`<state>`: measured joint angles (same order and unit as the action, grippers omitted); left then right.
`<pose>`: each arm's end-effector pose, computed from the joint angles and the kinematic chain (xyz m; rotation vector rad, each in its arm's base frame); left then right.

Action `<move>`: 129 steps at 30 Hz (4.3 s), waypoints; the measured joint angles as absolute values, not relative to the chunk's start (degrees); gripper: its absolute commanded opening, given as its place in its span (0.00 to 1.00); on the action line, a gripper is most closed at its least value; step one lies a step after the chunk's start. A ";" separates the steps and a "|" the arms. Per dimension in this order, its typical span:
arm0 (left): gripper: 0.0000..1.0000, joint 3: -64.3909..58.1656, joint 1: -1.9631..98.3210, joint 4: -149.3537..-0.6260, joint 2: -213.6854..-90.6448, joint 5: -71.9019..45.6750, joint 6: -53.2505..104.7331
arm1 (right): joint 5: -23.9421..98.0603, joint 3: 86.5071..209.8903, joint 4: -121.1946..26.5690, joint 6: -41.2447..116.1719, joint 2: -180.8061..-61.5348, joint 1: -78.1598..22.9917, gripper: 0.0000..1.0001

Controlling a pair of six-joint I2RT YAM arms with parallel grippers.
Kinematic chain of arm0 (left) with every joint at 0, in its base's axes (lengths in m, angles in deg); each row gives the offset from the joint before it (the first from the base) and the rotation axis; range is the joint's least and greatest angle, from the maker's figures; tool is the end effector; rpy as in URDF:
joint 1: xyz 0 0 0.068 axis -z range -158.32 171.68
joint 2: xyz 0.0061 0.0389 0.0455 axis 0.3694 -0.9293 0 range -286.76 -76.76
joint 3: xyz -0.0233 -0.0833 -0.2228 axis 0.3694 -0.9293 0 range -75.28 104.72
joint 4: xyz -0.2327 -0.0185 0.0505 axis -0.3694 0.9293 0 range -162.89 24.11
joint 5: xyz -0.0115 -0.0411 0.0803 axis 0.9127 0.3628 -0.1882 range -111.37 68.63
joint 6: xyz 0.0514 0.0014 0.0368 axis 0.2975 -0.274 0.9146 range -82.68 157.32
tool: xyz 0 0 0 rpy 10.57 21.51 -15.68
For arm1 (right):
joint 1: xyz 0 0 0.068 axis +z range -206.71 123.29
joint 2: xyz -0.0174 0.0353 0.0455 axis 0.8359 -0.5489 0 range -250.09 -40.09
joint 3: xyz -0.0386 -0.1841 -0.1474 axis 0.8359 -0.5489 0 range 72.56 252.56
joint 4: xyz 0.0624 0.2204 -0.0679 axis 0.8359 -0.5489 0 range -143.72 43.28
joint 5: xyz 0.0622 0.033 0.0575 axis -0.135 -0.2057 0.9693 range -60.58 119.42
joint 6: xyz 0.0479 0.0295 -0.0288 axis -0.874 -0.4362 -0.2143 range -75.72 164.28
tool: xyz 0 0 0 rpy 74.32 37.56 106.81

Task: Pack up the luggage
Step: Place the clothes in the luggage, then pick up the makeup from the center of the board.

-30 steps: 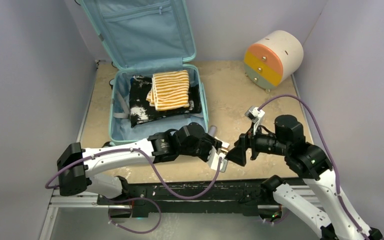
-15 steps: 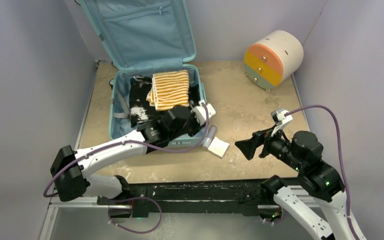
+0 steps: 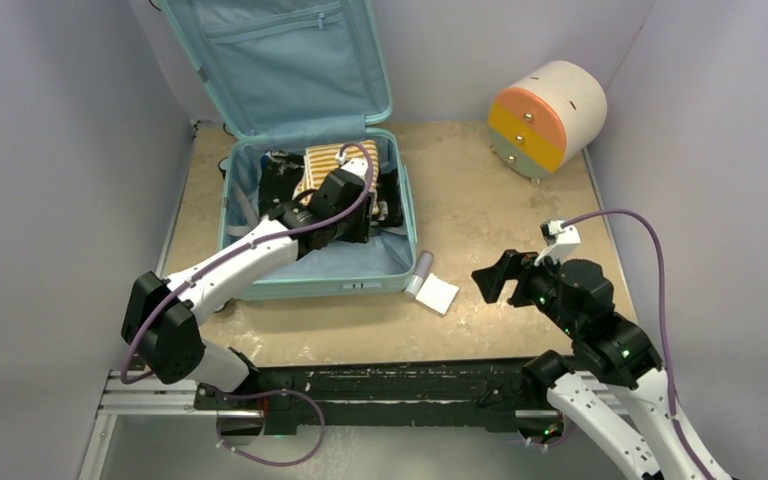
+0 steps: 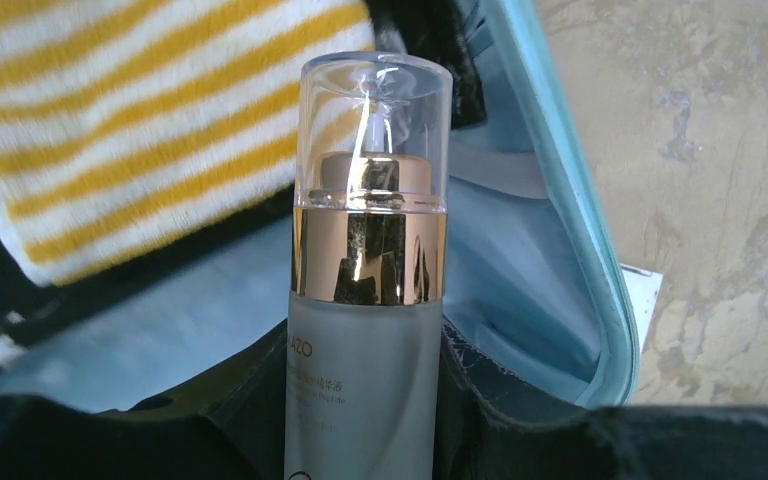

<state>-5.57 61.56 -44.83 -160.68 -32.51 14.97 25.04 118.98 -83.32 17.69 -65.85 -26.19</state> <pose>0.2473 -0.1945 0.2633 0.2540 2.3008 -0.3358 0.1026 0.0563 0.3135 -0.0104 1.8947 0.6192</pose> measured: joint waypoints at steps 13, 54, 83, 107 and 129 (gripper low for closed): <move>0.00 -8.41 62.32 -38.04 -164.50 -36.03 -10.45 | 24.42 111.13 -78.57 10.67 -66.11 -26.19 0.93; 0.80 -12.37 63.87 -42.25 -163.24 -32.53 -11.43 | 25.10 106.41 -75.86 7.79 -70.50 -26.19 0.92; 0.81 -28.23 64.11 -59.67 -122.93 -33.63 24.02 | 23.99 117.49 -52.52 -4.04 -120.91 -26.23 0.67; 0.82 -27.86 64.09 -58.19 -123.78 -37.23 22.95 | 26.41 123.76 -48.76 -3.21 -136.18 -26.36 0.37; 0.82 -27.86 64.09 -58.19 -124.33 -37.49 22.91 | 21.10 122.67 -55.10 -0.19 -119.51 -27.65 0.09</move>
